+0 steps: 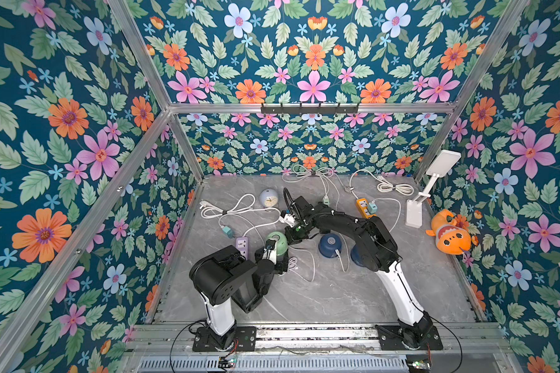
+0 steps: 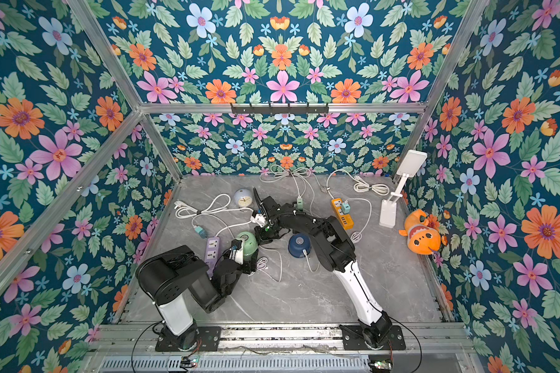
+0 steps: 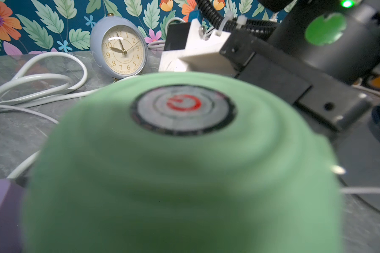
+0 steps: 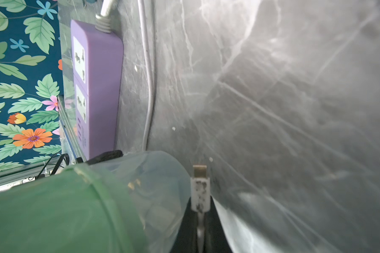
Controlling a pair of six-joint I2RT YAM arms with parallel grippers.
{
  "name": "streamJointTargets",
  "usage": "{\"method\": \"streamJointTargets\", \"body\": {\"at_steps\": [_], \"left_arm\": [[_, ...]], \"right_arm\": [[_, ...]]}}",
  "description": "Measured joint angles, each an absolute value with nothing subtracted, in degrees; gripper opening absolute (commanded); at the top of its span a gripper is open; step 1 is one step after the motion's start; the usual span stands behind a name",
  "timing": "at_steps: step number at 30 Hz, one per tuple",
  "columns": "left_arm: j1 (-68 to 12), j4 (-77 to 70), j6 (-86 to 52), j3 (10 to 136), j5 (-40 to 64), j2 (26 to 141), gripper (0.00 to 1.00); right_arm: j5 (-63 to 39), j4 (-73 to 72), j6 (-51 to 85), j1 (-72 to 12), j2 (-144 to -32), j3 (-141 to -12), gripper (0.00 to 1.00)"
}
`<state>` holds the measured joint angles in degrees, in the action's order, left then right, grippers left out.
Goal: Charge the cordless meat grinders
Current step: Pick up the cordless meat grinder at the center of the board.
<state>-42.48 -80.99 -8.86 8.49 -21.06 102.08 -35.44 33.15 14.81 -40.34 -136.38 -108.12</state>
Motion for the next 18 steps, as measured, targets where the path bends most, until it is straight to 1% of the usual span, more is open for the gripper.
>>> {"method": "streamJointTargets", "body": {"at_steps": [6,9,18], "left_arm": [[-42.5,-78.6,-8.6,7.9,-20.3,97.7,0.73],[-42.5,-76.0,-8.1,7.8,-19.6,93.3,0.70],[-42.5,-63.0,-5.8,9.3,-18.5,74.2,0.68]], "right_arm": [[-34.0,32.8,14.8,-40.3,-131.9,-105.3,0.00],[-32.1,32.8,14.8,-40.1,-128.6,-103.5,0.00],[-18.5,35.4,13.9,-39.6,-114.9,-96.3,0.00]]}}
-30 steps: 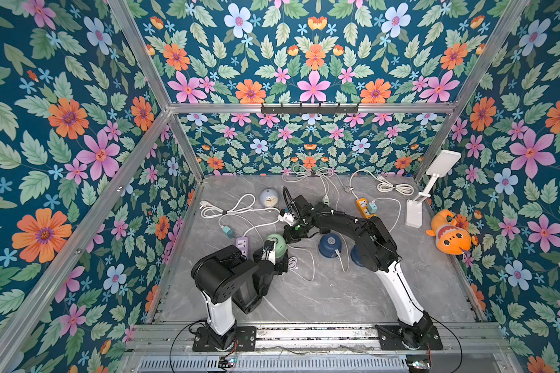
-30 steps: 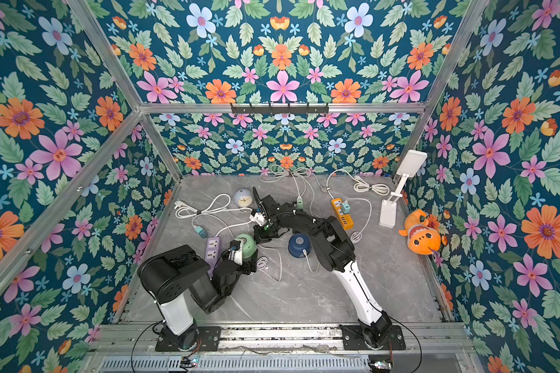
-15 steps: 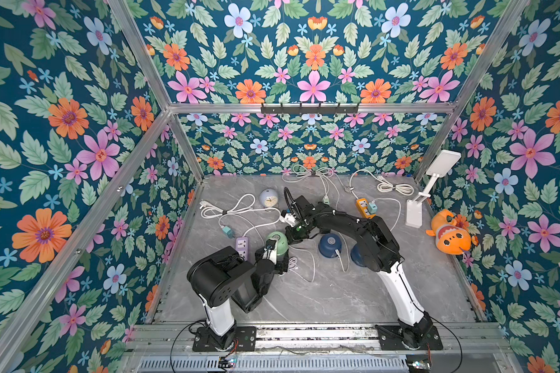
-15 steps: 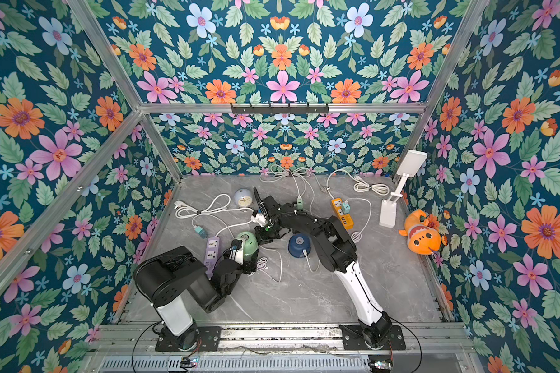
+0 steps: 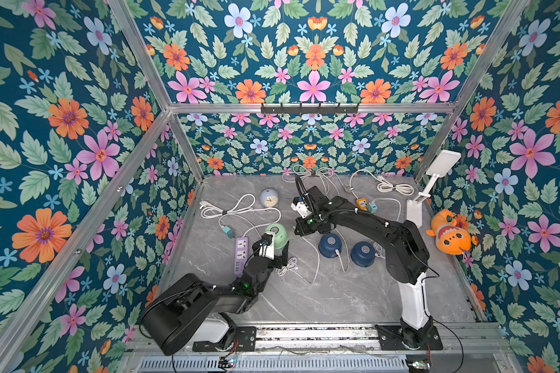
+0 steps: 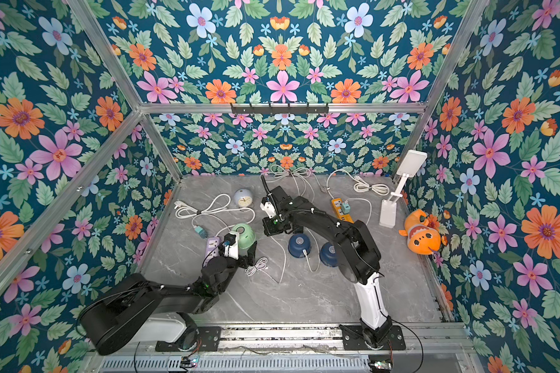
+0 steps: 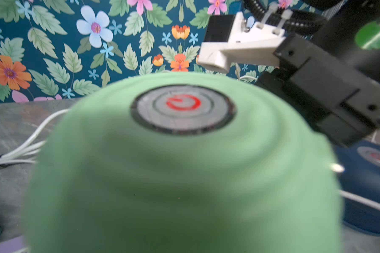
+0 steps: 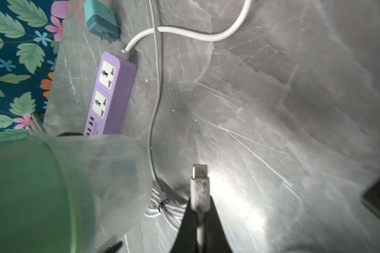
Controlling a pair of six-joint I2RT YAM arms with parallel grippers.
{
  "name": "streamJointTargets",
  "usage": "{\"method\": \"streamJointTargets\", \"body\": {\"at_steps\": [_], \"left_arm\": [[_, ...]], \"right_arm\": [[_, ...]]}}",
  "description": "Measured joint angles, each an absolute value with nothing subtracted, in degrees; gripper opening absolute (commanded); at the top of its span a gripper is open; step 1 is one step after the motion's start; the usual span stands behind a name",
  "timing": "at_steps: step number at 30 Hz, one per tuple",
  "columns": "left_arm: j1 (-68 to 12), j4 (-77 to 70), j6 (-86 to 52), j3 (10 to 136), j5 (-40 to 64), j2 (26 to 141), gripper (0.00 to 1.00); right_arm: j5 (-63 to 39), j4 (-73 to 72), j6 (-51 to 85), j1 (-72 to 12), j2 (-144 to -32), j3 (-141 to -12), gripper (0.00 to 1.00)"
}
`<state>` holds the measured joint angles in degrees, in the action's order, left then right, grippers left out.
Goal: Charge the cordless meat grinders
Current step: Pick up the cordless meat grinder at the center of the board.
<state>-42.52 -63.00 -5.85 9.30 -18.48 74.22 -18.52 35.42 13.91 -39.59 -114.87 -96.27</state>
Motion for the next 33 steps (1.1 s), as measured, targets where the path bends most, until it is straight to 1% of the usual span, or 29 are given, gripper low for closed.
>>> {"method": "streamJointTargets", "body": {"at_steps": [4,7,14,18,22,33], "left_arm": [[-42.5,-55.8,-3.7,12.3,-17.9,66.3,0.66],[-42.5,-50.8,-0.8,15.2,-17.7,62.7,0.65],[-42.5,-42.4,8.6,23.2,-17.6,62.1,0.64],[-42.5,-39.0,13.6,26.4,-17.9,62.6,0.63],[-42.5,-36.8,16.7,28.4,-18.1,62.6,0.59],[-42.5,-35.5,19.9,29.8,-18.9,62.4,0.58]], "right_arm": [[-13.9,37.5,11.9,-39.7,-106.5,-93.5,0.00],[-11.1,38.9,9.9,-40.4,-101.1,-92.6,0.00],[-6.7,43.2,3.1,-47.0,-91.3,-92.4,0.00],[-2.9,45.0,1.4,-48.9,-89.5,-93.4,0.00],[-1.6,46.9,0.9,-50.7,-89.6,-95.4,0.00],[0.2,48.2,1.6,-52.8,-91.7,-98.4,0.00]]}}
